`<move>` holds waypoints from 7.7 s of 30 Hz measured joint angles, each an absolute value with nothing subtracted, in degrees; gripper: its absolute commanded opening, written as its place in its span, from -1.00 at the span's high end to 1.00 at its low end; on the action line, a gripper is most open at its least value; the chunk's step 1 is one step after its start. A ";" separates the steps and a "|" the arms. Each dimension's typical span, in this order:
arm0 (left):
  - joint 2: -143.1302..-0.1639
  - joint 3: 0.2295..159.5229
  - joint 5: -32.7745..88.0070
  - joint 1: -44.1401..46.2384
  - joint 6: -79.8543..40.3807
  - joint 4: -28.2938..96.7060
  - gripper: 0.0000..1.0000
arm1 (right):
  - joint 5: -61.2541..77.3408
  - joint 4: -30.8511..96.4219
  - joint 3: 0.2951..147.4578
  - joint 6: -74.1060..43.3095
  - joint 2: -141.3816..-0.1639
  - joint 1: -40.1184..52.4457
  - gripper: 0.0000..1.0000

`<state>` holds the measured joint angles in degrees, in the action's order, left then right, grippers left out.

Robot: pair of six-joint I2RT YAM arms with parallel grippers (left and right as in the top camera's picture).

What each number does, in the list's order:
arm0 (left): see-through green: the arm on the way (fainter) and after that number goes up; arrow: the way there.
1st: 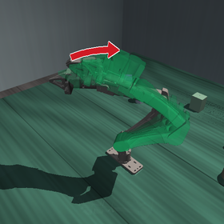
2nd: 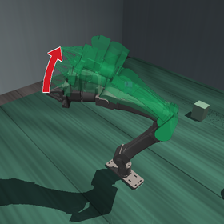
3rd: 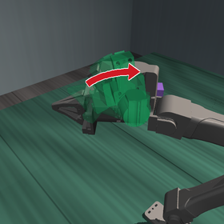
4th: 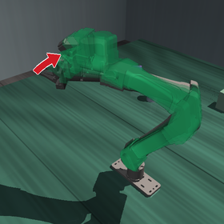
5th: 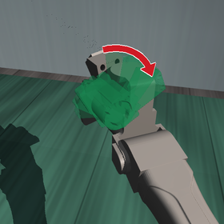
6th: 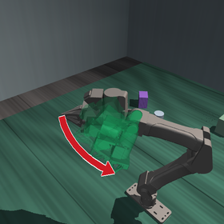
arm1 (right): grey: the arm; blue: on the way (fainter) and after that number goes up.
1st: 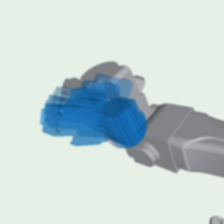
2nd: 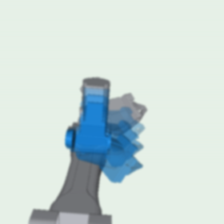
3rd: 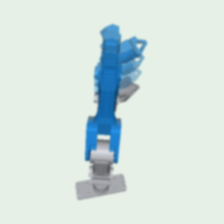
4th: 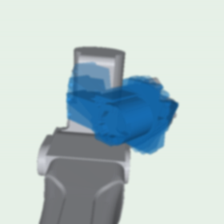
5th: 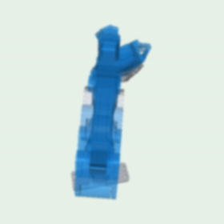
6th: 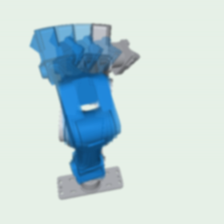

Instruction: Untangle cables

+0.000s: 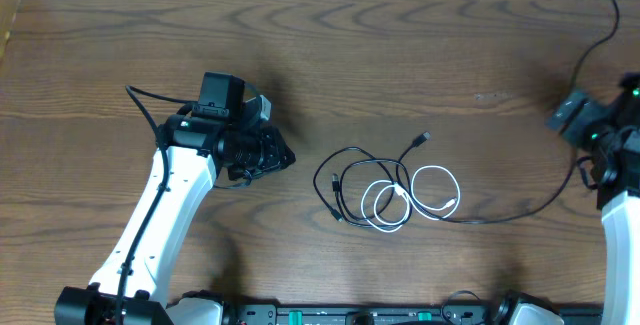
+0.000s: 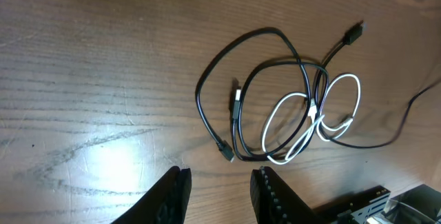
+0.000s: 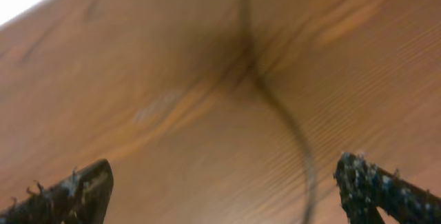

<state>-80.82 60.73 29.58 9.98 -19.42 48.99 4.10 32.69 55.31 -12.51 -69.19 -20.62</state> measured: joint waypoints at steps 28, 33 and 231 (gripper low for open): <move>-80.82 60.71 29.58 9.98 -19.40 49.21 0.33 | 22.81 41.89 41.45 -24.60 -87.81 -16.69 -0.70; -80.82 60.71 29.58 9.98 -19.42 49.21 0.33 | 24.03 45.08 40.95 -25.28 -87.70 -14.98 -0.75; -80.79 60.23 29.41 9.98 -19.40 51.64 0.34 | -14.41 59.61 113.54 -10.17 -90.65 -27.00 0.98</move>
<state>-80.79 60.23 29.41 9.98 -19.40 51.64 -14.41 59.61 113.54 -10.17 -90.65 -27.00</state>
